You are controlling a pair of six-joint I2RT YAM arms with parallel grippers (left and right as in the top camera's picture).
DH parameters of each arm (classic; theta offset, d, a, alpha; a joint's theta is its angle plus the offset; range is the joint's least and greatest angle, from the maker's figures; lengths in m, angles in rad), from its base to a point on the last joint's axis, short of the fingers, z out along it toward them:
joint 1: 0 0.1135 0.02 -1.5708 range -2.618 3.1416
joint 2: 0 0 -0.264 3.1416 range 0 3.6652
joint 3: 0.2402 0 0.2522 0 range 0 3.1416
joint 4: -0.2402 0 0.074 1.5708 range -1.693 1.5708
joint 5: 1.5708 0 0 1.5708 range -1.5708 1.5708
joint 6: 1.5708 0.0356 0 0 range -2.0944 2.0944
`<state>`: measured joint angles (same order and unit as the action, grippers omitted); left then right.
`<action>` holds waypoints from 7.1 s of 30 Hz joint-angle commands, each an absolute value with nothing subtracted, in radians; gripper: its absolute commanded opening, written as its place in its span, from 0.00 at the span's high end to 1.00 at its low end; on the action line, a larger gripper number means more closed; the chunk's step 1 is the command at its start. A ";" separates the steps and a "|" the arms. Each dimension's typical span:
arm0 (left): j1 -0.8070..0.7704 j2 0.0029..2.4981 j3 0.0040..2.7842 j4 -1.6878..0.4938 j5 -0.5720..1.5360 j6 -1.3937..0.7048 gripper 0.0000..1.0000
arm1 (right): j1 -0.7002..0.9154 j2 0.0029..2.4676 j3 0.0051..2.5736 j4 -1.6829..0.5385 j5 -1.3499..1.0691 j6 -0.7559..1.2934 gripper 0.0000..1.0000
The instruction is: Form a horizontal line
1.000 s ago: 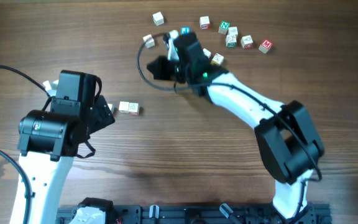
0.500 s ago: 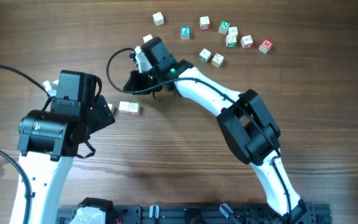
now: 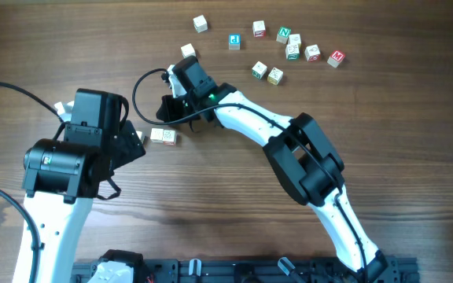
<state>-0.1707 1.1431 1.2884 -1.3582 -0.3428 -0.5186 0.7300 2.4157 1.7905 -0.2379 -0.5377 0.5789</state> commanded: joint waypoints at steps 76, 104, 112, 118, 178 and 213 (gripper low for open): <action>-0.165 1.148 1.288 -1.359 -0.341 -0.532 0.00 | 0.743 2.442 1.811 -0.315 -0.604 0.612 0.96; -0.165 1.148 1.288 -1.359 -0.341 -0.532 0.00 | 0.628 2.335 1.813 -0.339 -0.481 0.523 0.95; -0.165 1.148 1.288 -1.226 -0.392 -0.533 0.00 | 0.443 2.320 1.813 -0.532 -0.505 0.527 0.95; -0.165 1.154 1.288 -1.092 -0.291 -0.529 0.96 | 0.388 2.318 1.813 -0.570 -0.672 0.442 0.96; 0.226 1.829 1.044 -0.605 0.329 -0.238 0.96 | 0.381 2.231 1.811 -0.704 -0.516 0.342 0.95; 0.275 1.609 1.087 -0.838 0.001 -0.276 0.96 | 0.414 2.231 1.811 -0.681 -0.516 0.257 0.96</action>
